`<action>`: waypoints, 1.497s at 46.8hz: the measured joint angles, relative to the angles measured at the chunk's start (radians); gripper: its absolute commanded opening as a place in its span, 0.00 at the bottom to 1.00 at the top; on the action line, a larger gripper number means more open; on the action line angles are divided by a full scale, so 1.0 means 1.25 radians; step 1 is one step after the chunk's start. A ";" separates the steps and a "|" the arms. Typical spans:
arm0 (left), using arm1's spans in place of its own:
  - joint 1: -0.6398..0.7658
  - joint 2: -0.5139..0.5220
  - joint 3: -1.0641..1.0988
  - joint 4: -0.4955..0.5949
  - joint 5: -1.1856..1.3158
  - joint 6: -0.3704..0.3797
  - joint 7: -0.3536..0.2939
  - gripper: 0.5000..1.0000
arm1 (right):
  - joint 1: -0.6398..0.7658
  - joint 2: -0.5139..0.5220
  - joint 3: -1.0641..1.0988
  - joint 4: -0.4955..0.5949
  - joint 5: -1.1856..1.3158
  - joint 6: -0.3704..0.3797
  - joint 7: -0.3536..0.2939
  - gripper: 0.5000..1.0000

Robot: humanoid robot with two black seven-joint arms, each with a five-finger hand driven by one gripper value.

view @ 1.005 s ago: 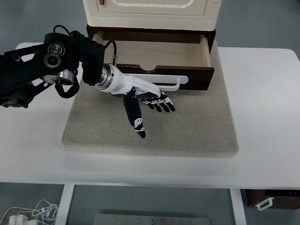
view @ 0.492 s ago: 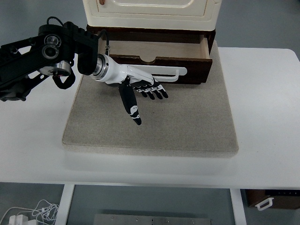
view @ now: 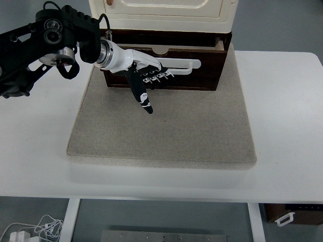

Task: Close drawer under combined cabinet
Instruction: 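Press the left hand against the drawer front and push it toward the cabinet, then push the drawer fully shut with the left hand and lift away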

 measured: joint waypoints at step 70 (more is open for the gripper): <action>0.003 -0.046 -0.062 0.129 0.056 0.000 0.000 1.00 | 0.000 0.000 0.000 0.000 0.000 -0.001 0.000 0.90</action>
